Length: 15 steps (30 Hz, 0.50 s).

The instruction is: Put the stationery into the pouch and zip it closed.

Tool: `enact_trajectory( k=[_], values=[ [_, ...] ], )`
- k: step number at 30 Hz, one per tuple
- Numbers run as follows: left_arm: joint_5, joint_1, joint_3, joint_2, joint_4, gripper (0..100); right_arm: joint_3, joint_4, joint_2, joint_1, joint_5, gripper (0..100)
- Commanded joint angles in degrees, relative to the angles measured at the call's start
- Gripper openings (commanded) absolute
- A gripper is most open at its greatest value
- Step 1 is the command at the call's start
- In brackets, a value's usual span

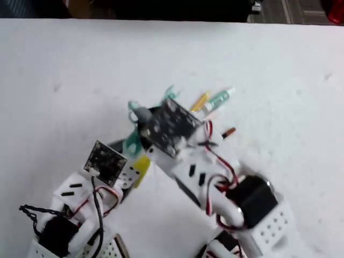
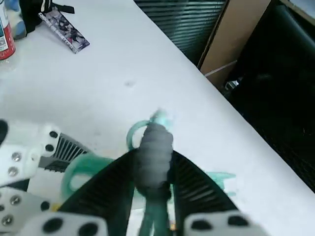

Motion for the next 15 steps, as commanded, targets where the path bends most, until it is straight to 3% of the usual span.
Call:
enact_trajectory(
  k=[1,8,15],
  values=[
    [0.7,0.2,-2.5,0.5,1.3,18,-8.3,4.4,4.1,1.2,0.4,1.9],
    [1.1,0.2,-2.6,0.5,1.2,18,-12.3,8.6,4.9,1.6,0.6,1.9],
    [1.1,0.1,-2.6,0.5,1.2,18,-12.5,13.8,4.8,9.1,0.6,1.8]
  ],
)
